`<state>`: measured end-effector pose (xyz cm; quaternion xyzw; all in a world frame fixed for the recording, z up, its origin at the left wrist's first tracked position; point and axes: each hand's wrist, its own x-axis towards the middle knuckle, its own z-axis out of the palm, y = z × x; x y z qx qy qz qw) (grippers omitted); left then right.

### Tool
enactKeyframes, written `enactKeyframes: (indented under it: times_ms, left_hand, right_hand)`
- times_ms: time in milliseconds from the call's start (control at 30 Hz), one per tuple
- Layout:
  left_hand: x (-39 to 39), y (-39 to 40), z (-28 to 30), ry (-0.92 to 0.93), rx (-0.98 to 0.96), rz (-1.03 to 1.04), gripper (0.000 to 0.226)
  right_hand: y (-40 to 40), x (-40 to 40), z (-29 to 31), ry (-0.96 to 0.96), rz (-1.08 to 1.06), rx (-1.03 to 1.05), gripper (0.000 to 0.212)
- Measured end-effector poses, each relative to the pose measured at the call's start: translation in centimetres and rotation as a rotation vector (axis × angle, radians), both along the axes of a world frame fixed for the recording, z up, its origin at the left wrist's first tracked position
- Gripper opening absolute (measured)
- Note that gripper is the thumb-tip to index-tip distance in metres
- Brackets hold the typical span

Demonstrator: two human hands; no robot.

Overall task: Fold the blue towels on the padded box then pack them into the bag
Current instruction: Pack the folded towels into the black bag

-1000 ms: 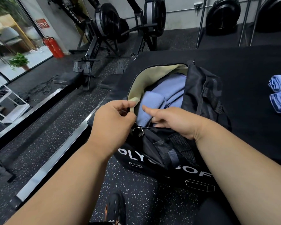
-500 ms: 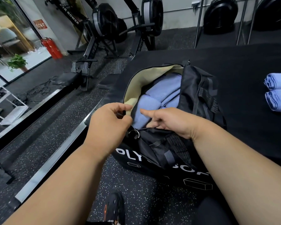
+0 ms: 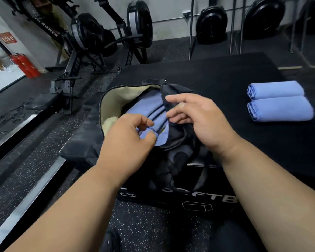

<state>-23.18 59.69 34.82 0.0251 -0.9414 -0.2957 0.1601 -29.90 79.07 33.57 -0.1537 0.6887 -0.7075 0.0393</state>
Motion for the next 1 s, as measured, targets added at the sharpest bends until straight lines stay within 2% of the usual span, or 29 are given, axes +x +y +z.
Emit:
enactKeyframes:
  times_ms: [100,200,300,400,500,567,667,833,900,1000]
  left_hand:
    - [-1.1,3.3,-0.7,-0.02,0.039,-0.056,0.009]
    - [-2.2,6.4,-1.6,-0.042,0.072,-0.121,0.012]
    - [-3.3,9.1,-2.5,-0.044,0.051,-0.192,0.013]
    - [-4.1,11.6,-3.1,-0.042,0.009,-0.221,0.013]
    - [-4.8,13.6,-3.3,0.006,-0.064,-0.206,0.012]
    - [-5.1,14.6,-3.2,0.043,-0.09,-0.178,0.013]
    - [-5.3,15.9,-3.1,0.043,-0.105,-0.176,0.019]
    - [-5.8,17.2,-3.5,0.019,-0.102,-0.196,0.02]
    - [-5.7,17.8,-3.6,0.007,-0.104,-0.22,0.02]
    - [-5.4,18.4,-3.9,-0.009,-0.089,-0.255,0.016]
  right_hand:
    - [4.1,-1.1,-1.0,0.019,-0.242,-0.018,0.034]
    - [8.6,-2.3,-2.7,-0.019,-0.461,0.123,0.031]
    - [13.2,-3.2,-4.6,-0.038,-0.689,0.376,0.03]
    - [17.4,-4.2,-6.4,-0.118,-0.887,0.685,0.048]
    - [20.3,-4.9,-7.8,-0.245,-0.89,0.819,0.064]
    - [21.5,-5.3,-8.9,-0.312,-0.835,0.866,0.067]
    - [22.7,-5.6,-9.6,-0.327,-0.845,0.801,0.06]
    - [24.0,-5.6,-9.2,-0.242,-0.908,0.683,0.047]
    - [24.2,-5.4,-9.0,-0.254,-0.854,0.649,0.056]
    - [24.3,-5.3,-9.0,-0.307,-0.765,0.758,0.074]
